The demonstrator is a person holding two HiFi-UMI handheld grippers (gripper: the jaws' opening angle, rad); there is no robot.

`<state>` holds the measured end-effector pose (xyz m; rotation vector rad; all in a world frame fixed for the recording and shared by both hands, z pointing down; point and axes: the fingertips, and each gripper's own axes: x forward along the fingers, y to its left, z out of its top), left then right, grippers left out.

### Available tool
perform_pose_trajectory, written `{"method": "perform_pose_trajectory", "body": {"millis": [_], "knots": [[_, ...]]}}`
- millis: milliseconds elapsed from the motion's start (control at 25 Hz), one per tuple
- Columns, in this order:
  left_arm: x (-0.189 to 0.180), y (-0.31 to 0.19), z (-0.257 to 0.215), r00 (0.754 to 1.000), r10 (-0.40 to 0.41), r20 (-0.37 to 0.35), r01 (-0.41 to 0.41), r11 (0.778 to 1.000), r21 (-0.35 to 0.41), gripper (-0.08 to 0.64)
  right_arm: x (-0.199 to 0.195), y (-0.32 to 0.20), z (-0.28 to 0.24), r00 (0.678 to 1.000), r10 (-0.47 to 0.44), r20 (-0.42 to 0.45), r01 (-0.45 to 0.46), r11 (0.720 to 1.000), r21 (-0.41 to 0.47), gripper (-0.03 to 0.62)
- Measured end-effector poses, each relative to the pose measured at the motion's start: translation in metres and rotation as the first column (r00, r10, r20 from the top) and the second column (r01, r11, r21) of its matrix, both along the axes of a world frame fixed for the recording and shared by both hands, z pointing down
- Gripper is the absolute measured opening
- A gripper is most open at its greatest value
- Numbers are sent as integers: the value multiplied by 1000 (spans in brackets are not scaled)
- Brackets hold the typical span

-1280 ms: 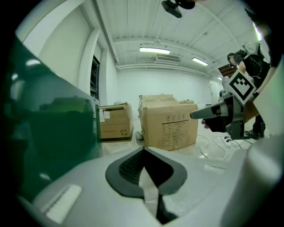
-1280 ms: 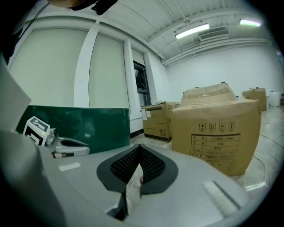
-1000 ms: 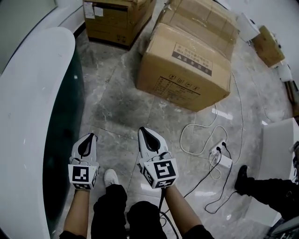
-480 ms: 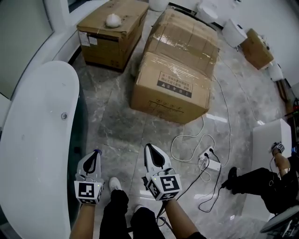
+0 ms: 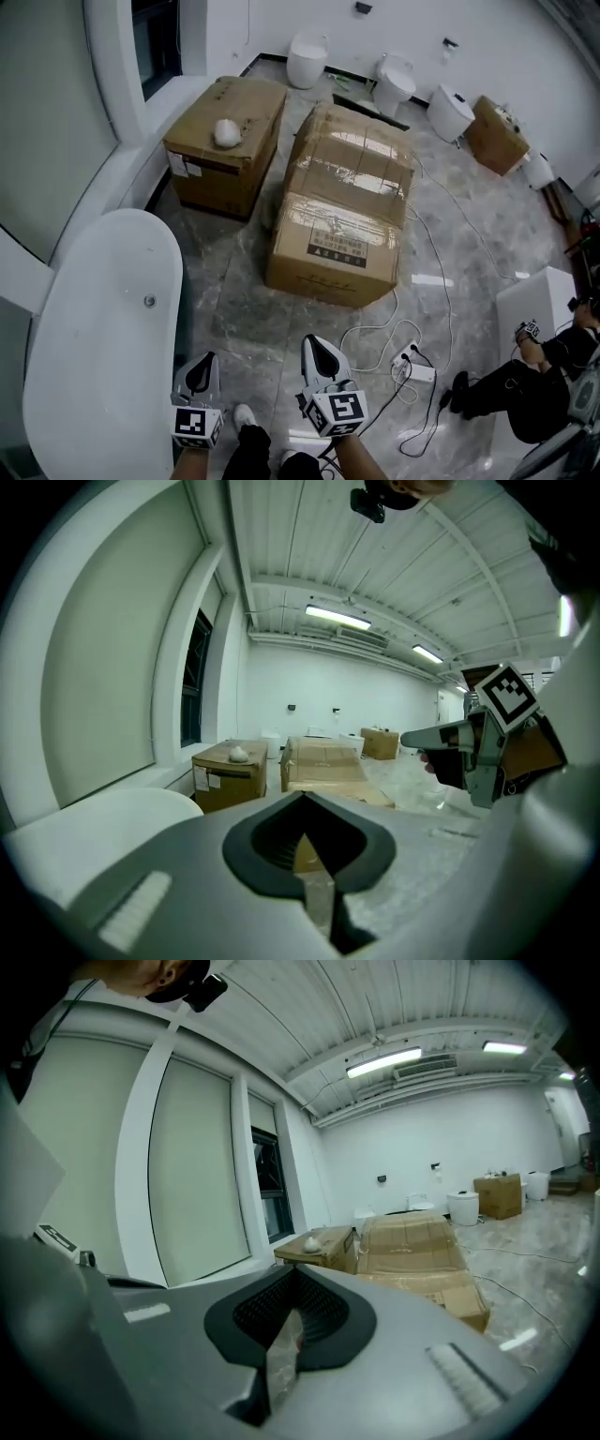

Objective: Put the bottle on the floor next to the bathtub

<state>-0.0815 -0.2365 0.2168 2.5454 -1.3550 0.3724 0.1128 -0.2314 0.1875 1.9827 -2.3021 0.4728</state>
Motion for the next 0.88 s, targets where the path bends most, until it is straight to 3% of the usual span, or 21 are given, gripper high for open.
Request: {"method": "perform_pose_trajectory", "body": {"millis": [120,280,480,640,880], "knots": [[-7,-7,-26,1000,-8,0,8,1000,26,0,-4,-9,-30,999,32,38,-34,999,38,26],[-15,-8,-57,999,-14,-29,15,1000,18,0,-12,-8,-48,996,56,74,-58,998,24,26],[-15,-5,-86,998,-25,-51,26,999,24,0,-28,-7,-75,997,-30,78,27,999,35,25],[-6,-1,-106,999,-37,-30,39,998,47,0,-15,-6,-95,996,-30,80,26,998,54,25],[4,-2,-140,994,-108,-21,110,990,90,0,3,-6,-133,994,-107,19,104,989,102,25]]}}
